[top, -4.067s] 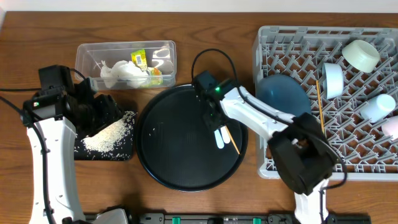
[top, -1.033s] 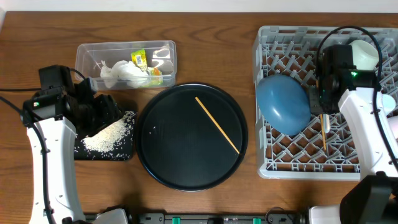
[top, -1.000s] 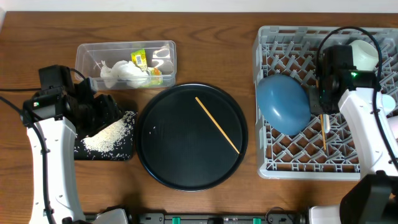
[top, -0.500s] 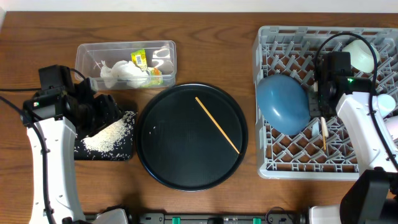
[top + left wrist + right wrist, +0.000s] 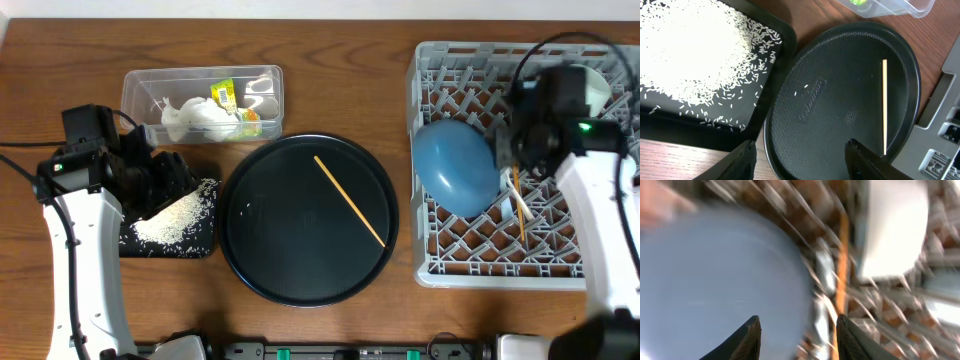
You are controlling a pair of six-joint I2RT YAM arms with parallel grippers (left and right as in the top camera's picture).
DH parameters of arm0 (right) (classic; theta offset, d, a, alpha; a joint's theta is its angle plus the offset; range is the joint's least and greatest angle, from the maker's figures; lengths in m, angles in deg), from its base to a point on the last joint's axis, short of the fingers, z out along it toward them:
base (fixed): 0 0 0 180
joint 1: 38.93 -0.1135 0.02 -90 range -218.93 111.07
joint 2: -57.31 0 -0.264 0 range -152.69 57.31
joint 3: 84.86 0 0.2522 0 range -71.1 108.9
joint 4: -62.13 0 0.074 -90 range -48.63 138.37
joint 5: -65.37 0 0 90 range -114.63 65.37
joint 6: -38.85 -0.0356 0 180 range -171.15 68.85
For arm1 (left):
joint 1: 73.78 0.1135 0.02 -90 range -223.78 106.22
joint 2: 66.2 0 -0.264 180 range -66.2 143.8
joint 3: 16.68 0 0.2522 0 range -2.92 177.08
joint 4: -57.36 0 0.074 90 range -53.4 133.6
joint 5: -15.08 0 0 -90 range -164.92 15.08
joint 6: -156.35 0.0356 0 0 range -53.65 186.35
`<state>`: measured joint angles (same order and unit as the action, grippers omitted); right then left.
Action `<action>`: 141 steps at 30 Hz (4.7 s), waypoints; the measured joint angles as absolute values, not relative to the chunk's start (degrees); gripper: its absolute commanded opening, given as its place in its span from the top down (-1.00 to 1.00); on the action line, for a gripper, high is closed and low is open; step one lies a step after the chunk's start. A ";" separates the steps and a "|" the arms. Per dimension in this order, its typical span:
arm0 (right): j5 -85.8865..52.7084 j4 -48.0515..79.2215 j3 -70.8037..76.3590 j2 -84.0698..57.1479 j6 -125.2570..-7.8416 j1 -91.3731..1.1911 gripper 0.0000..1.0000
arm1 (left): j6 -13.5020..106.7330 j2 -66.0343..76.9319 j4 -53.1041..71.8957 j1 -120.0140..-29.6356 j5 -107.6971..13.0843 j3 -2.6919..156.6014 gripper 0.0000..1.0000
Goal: Sort waste into correct bins and load items into the dishwasher rack
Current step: 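Carry the white utensils to the rack and insert them upright, then move the right gripper to the last wooden chopstick on the tray, then grasp the wooden chopstick with the right gripper, then carry the chopstick to the rack and insert it upright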
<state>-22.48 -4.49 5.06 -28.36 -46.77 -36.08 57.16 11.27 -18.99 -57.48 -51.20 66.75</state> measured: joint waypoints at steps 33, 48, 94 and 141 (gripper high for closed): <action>-19.05 4.41 7.60 -56.81 -46.53 -76.53 0.13 | 57.18 11.27 -18.99 -57.48 -51.22 66.75 -0.18; -20.69 4.54 7.62 -59.59 -48.93 -76.95 0.97 | 57.16 11.27 -18.99 -57.48 -51.33 66.75 -0.17; -38.70 -16.97 17.91 -38.06 -58.35 -41.89 0.97 | 57.18 11.27 -19.01 -57.48 -51.33 66.75 -0.17; -34.48 -7.40 2.44 -38.06 -46.66 -33.04 0.95 | 57.18 11.27 -18.99 -57.48 -51.33 66.75 -0.18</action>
